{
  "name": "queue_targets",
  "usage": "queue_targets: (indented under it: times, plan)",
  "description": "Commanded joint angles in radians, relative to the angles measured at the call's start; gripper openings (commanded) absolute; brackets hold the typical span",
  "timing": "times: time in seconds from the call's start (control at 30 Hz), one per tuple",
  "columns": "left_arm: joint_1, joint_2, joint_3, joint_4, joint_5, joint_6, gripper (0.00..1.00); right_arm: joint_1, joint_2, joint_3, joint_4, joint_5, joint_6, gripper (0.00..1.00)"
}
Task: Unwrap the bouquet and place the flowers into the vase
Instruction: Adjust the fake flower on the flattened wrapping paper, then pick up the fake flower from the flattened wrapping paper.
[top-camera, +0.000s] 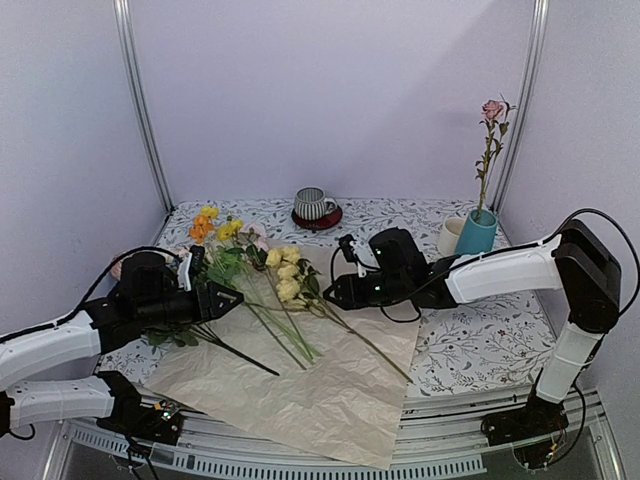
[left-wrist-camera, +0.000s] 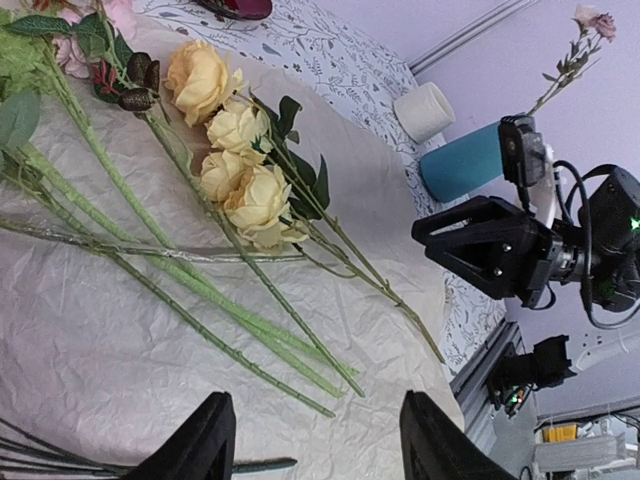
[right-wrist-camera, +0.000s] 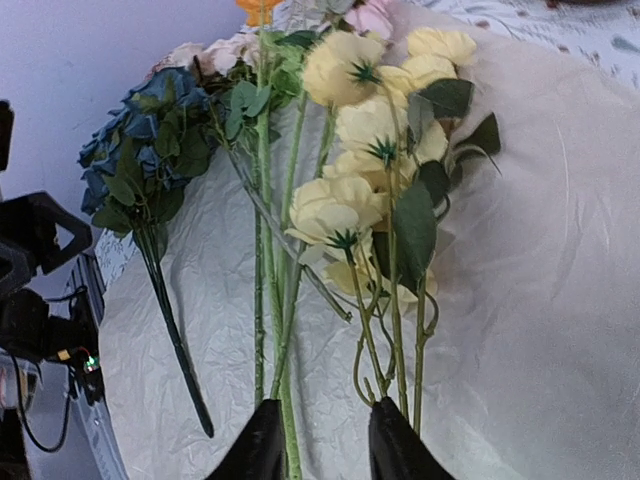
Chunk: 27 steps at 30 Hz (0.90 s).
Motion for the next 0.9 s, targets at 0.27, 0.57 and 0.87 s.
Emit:
queue_targets:
  times: [0.27, 0.57, 0.87]
  plan:
    - [-0.024, 0.009, 0.005, 0.025, -0.006, 0.006, 0.58, 0.011, 0.082, 0.237, -0.568, 0.177, -0.247, 0.55]
    - [-0.026, 0.023, 0.043, -0.014, -0.026, 0.027, 0.59, 0.013, 0.168, 0.322, -0.72, 0.168, -0.33, 0.57]
    - [-0.027, 0.026, 0.049, -0.019, -0.036, 0.028, 0.62, 0.024, 0.198, 0.332, -0.725, 0.094, -0.364, 0.61]
